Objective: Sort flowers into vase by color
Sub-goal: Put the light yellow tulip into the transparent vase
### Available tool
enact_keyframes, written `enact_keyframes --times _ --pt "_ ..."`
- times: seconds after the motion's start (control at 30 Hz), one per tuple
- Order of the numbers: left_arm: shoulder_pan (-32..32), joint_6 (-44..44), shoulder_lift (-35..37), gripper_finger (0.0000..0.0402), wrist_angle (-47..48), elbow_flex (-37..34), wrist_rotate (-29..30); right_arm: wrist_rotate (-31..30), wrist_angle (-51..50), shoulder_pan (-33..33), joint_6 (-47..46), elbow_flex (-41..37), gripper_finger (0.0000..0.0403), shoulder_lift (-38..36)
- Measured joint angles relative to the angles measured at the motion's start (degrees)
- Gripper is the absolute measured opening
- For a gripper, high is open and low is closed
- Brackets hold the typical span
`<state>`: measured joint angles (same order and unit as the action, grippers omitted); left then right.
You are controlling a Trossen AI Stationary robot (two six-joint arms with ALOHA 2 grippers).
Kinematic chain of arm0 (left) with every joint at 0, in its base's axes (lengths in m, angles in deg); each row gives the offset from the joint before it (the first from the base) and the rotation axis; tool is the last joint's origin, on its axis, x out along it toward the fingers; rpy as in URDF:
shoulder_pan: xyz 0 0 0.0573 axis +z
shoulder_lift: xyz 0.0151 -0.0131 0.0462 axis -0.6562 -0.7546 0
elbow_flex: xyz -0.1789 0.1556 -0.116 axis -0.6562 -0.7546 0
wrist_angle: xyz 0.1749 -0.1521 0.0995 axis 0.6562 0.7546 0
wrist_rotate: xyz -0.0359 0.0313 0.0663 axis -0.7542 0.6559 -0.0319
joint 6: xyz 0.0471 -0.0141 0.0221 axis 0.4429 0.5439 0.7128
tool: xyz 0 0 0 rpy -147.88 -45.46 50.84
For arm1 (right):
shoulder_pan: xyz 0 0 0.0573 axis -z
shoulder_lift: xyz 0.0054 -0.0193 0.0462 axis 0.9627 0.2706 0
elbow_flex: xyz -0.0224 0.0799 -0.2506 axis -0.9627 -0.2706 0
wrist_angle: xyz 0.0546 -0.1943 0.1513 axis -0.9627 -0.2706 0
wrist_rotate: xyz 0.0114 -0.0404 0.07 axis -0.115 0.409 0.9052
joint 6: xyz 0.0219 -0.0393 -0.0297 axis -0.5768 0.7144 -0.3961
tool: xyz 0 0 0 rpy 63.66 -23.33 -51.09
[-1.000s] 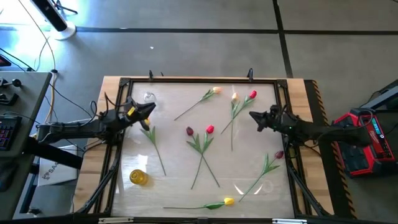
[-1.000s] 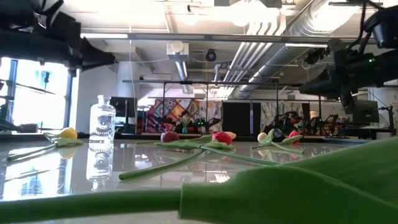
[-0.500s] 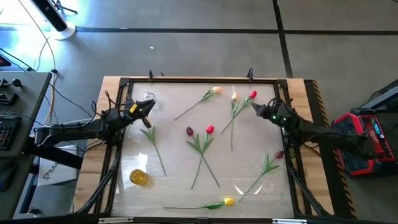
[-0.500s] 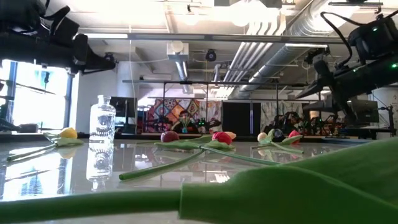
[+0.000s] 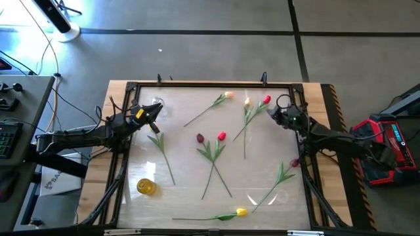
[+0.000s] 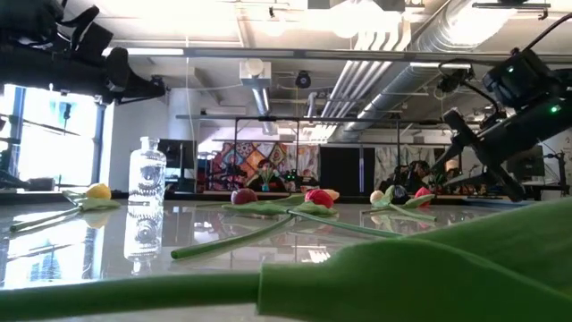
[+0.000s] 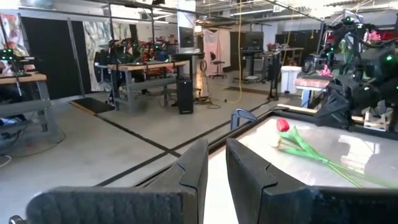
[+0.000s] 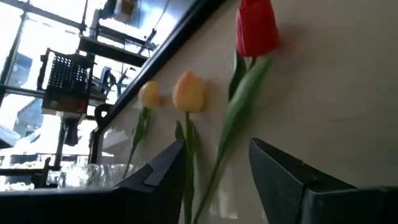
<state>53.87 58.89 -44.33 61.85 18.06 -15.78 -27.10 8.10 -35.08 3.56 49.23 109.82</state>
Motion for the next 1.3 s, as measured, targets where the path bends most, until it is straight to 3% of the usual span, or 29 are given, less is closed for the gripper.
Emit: enact_keyframes --times 0.2,0.37,0.57,0.7,0.8,0.87,0.97,1.13,1.23,1.3 --pt "0.0 0.0 -1.0 0.0046 0.1 0.0 -0.1 4.3 0.7 1.0 -1.9 0.4 0.0165 1.9" --pt "0.0 0.0 -2.7 0.0046 0.2 0.0 0.0 4.9 -1.2 1.0 -0.1 5.4 0.0165 3.3" --pt "1.5 2.4 -4.8 0.0046 -1.5 0.0 6.2 5.9 -9.2 1.3 7.3 14.3 0.0165 7.1" --pt "3.6 -5.5 -5.7 0.0046 -7.5 0.0 7.7 11.8 -10.8 1.3 2.3 16.4 0.0165 11.0" --pt "5.5 -14.0 -6.3 0.0046 -9.9 0.0 7.7 19.3 -4.0 1.2 7.0 16.6 0.0165 13.7" --pt "6.4 -15.2 -6.6 0.0046 -9.9 0.0 7.5 18.8 -2.3 1.2 10.7 16.5 0.0165 15.2" --pt "7.6 -11.5 -7.7 0.0046 -9.8 0.0 5.7 15.6 -1.8 1.2 17.6 16.4 0.0165 17.3" --pt "8.2 -3.1 -9.8 0.0046 -9.0 0.0 -5.4 12.3 -1.6 1.3 27.8 16.4 0.0165 20.8" --pt "8.2 -9.1 -10.5 0.0046 -11.7 0.0 -6.0 10.7 1.2 1.3 20.6 16.5 0.0165 22.8" --pt "8.2 -11.5 -10.5 0.0046 -13.8 0.0 -6.2 14.7 1.3 1.3 19.5 18.2 0.0165 23.3"
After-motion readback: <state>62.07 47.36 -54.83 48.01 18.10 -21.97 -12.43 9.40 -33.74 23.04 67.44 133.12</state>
